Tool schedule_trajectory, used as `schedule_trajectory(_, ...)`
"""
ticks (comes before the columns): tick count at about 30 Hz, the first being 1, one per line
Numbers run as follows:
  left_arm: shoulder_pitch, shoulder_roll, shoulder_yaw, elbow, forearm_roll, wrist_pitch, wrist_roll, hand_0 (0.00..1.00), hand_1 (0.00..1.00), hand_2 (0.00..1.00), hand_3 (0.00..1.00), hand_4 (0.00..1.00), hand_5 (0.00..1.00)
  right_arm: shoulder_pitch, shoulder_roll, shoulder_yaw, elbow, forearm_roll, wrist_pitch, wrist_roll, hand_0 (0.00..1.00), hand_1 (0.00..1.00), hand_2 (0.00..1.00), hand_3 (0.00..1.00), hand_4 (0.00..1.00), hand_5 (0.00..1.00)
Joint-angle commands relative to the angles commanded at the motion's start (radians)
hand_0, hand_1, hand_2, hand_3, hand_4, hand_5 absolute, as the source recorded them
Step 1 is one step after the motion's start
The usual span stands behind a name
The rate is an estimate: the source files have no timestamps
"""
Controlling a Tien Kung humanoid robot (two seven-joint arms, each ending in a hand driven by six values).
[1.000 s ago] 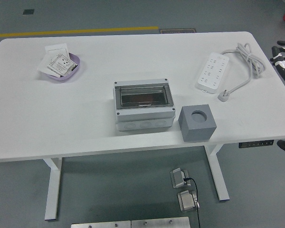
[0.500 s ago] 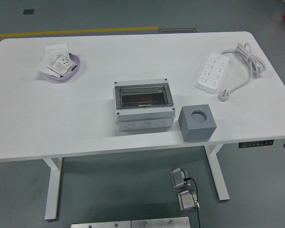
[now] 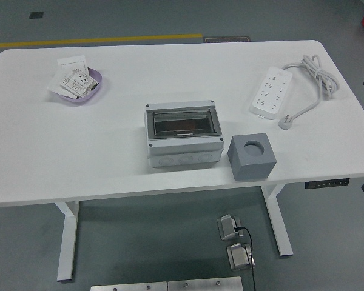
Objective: Pick up the cylinder from the cube,place it in the box,flap close box
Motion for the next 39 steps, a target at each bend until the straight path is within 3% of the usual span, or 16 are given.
schedule_trajectory(17,-0.003,0.005,-0.001,0.0,0.004,0.0,-0.001,0.781,0.778,0.75,0.587,0.703,0.079,-0.017,0.01,0.009,0.007,-0.001,0.003,0.003,0.457,0.46,0.584,0.656,0.772,0.473)
schedule_trajectory(32,-0.004,0.006,0.005,0.0,-0.005,0.004,0.003,0.781,0.778,0.75,0.587,0.702,0.079,-0.03,0.053,-0.014,-0.005,0.036,0.011,0.026,0.445,0.461,0.584,0.656,0.773,0.469)
schedule_trajectory(39,-0.002,0.005,0.008,0.0,-0.018,0.007,0.003,0.781,0.778,0.75,0.587,0.703,0.079,-0.031,0.055,-0.01,-0.019,0.042,0.014,0.024,0.442,0.461,0.593,0.657,0.773,0.462)
